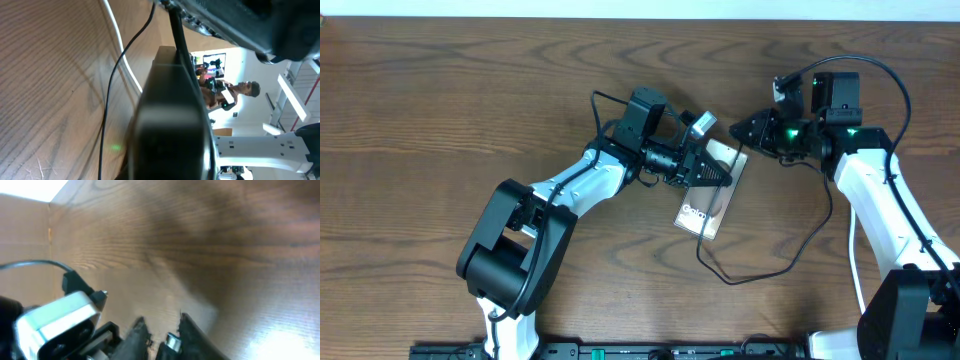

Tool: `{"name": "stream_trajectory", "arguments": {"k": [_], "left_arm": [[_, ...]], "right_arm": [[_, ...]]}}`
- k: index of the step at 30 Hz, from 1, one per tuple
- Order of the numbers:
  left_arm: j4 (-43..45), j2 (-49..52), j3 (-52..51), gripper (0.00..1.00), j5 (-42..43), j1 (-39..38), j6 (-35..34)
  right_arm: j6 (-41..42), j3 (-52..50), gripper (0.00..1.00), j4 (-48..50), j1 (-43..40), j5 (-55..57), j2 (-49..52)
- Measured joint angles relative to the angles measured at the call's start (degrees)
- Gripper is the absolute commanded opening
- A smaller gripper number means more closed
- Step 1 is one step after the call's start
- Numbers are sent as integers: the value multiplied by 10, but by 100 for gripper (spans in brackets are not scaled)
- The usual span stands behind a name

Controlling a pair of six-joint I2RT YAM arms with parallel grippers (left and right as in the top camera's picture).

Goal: Plug charger to phone and switch on socket

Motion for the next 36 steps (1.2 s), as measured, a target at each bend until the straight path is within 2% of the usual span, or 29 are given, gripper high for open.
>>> {"name": "stream_trajectory", "arguments": {"k": [7, 17, 25, 36], "left_arm": [[0, 0, 0, 8, 5, 0, 0], [0, 0, 0, 7, 7, -6, 0], [0, 0, 0, 7, 7, -16, 7], [0, 0, 0, 7, 7, -16, 9]], "right_arm": [[13, 0, 1, 33, 0, -5, 0], [74, -1, 2, 145, 0, 7, 0], [80, -1, 1, 137, 0, 26, 0], [82, -1, 4, 165, 2, 35, 0]]}}
